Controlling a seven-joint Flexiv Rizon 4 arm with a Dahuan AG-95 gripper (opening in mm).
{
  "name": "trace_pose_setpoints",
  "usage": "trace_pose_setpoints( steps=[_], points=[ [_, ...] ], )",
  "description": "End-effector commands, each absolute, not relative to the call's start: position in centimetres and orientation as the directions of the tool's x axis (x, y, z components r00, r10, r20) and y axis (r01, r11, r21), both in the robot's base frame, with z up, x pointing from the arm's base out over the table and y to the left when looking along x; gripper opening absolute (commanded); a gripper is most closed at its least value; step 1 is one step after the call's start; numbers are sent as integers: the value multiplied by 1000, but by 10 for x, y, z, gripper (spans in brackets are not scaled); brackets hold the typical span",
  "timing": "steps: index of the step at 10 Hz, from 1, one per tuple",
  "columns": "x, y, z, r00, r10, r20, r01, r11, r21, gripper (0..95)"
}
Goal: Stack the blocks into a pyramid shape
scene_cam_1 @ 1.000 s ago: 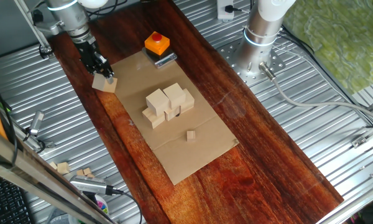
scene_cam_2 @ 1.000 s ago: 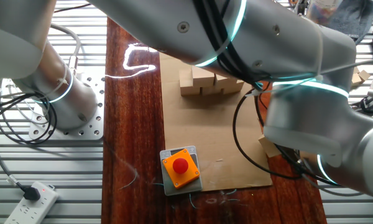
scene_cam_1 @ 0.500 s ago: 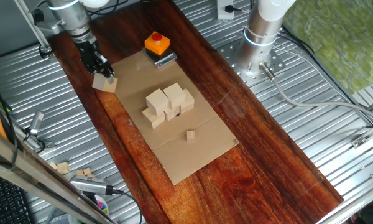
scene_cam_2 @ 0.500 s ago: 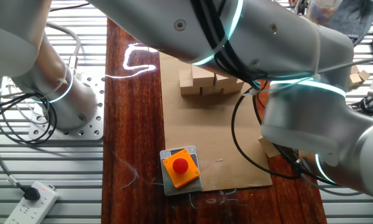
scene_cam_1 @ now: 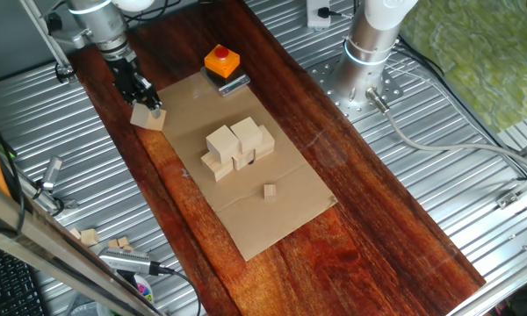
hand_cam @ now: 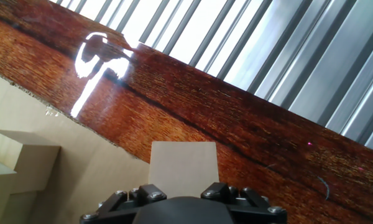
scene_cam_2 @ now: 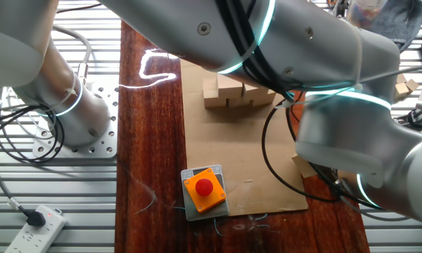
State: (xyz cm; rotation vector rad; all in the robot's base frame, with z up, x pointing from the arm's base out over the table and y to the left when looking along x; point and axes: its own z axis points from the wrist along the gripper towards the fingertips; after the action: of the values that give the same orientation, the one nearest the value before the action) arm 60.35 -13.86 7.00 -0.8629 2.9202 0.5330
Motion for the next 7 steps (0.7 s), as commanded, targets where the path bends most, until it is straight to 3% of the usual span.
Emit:
trace_pose_setpoints(
  steps=[1,7],
  points=[
    [603,-139,70,-847,-512,-145,-530,789,311,0],
    [603,-139,70,-838,-525,-147,-543,780,313,0]
  ],
)
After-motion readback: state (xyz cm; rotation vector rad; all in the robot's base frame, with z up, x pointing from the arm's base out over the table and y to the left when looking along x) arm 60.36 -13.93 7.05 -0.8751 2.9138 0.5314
